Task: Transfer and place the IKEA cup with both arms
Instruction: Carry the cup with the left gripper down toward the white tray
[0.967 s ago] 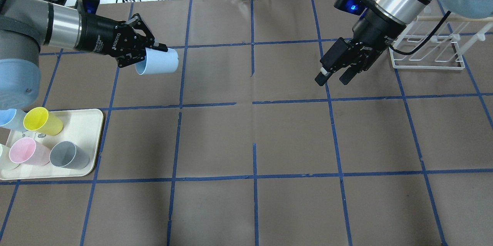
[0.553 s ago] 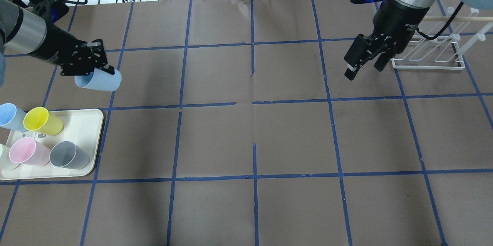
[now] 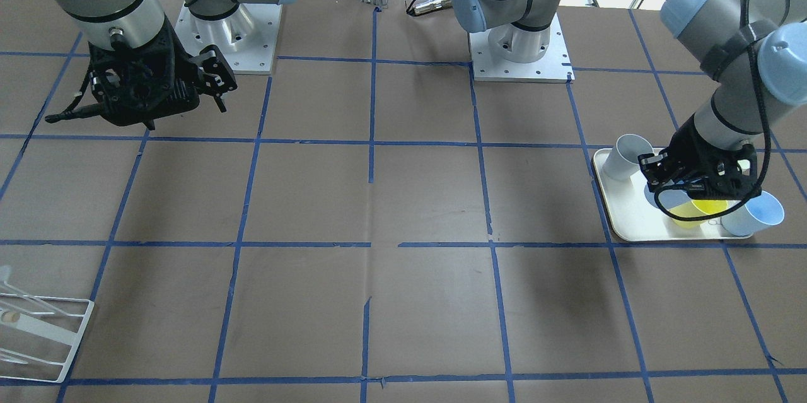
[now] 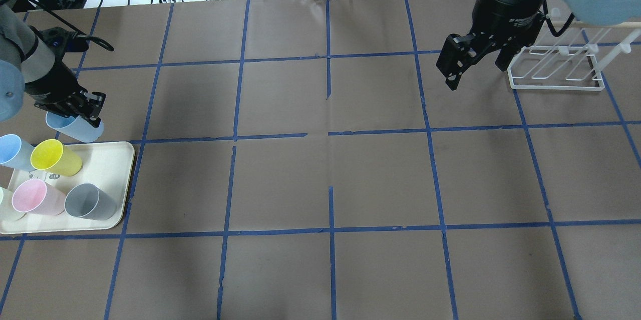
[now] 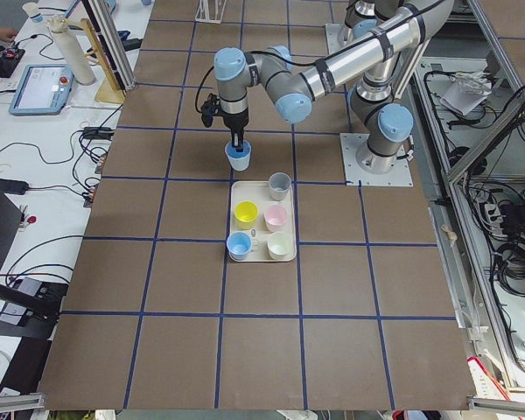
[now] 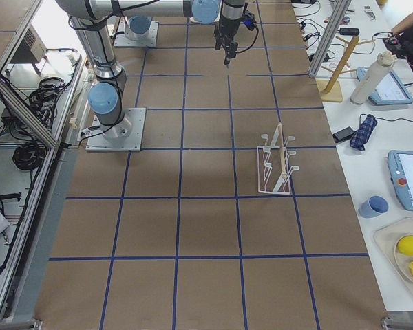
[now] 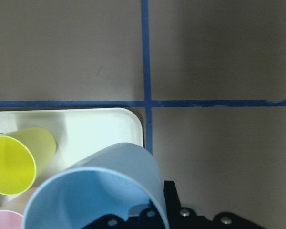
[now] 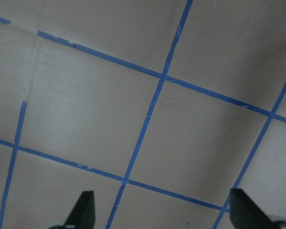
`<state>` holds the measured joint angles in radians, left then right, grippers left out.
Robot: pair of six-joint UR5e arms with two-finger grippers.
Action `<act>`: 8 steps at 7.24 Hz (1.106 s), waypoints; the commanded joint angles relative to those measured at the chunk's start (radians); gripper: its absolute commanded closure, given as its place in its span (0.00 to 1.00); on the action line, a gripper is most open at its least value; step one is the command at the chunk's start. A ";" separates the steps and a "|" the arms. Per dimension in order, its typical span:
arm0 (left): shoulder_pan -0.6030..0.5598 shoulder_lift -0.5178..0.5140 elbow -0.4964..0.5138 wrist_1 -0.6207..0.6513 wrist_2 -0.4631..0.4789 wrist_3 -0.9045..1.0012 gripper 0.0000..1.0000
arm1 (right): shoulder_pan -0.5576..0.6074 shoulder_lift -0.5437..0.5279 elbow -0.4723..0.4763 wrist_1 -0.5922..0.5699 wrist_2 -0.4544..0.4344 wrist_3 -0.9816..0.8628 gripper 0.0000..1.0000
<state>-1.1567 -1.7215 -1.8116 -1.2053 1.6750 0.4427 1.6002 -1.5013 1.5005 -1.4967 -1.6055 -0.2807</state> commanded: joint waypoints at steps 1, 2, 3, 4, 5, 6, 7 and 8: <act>0.015 -0.078 -0.009 0.053 0.031 0.049 1.00 | 0.032 -0.002 0.006 -0.098 -0.002 0.188 0.00; 0.028 -0.111 -0.008 0.070 0.032 0.056 1.00 | 0.038 -0.005 0.006 -0.118 0.004 0.221 0.00; 0.028 -0.125 -0.015 0.076 0.032 0.054 1.00 | 0.046 -0.004 0.007 -0.205 0.006 0.222 0.00; 0.035 -0.131 -0.026 0.081 0.031 0.054 1.00 | 0.046 -0.005 0.007 -0.235 0.015 0.219 0.00; 0.041 -0.148 -0.029 0.088 0.031 0.051 1.00 | 0.046 -0.007 0.006 -0.240 0.018 0.216 0.00; 0.043 -0.162 -0.029 0.092 0.032 0.054 1.00 | 0.046 -0.002 0.007 -0.244 0.031 0.218 0.00; 0.043 -0.174 -0.031 0.092 0.035 0.053 1.00 | 0.046 -0.004 0.007 -0.226 0.035 0.231 0.00; 0.043 -0.182 -0.031 0.090 0.035 0.051 1.00 | 0.046 -0.007 0.007 -0.162 0.038 0.289 0.00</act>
<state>-1.1144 -1.8912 -1.8414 -1.1149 1.7092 0.4954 1.6459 -1.5056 1.5077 -1.7132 -1.5731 -0.0409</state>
